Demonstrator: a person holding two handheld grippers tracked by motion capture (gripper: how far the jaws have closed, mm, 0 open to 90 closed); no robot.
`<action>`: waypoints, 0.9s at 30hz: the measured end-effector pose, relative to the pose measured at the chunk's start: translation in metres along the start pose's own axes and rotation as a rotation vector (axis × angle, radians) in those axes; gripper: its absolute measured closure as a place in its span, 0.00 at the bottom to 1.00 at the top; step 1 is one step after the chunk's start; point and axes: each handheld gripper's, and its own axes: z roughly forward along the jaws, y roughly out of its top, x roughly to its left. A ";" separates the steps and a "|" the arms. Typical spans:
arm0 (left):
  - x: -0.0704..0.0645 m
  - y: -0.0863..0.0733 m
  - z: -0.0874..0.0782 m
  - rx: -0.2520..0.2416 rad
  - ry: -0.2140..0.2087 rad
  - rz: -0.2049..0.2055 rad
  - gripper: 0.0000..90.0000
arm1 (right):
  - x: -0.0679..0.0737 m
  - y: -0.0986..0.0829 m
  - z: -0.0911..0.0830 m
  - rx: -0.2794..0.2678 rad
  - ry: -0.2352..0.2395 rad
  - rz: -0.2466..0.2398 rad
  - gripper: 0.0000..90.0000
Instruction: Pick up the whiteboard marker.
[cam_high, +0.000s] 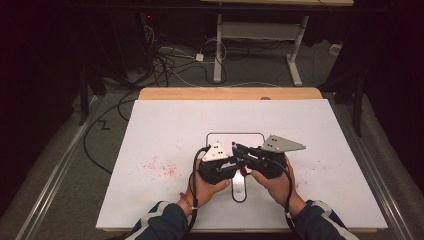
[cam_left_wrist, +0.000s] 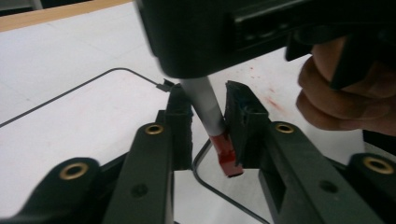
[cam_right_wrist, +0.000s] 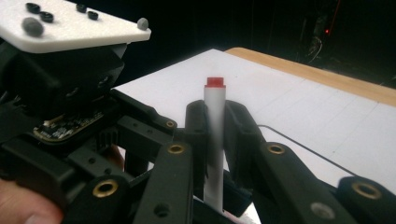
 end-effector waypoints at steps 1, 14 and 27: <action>0.001 0.000 0.000 0.007 0.017 0.004 0.84 | 0.000 0.000 -0.001 -0.002 -0.001 -0.008 0.90; -0.002 -0.001 0.001 0.047 0.067 0.078 0.87 | 0.004 -0.009 0.007 0.049 -0.027 -0.052 0.91; 0.001 -0.004 -0.005 0.050 0.100 0.117 0.54 | -0.002 -0.008 0.000 0.017 -0.047 -0.073 0.91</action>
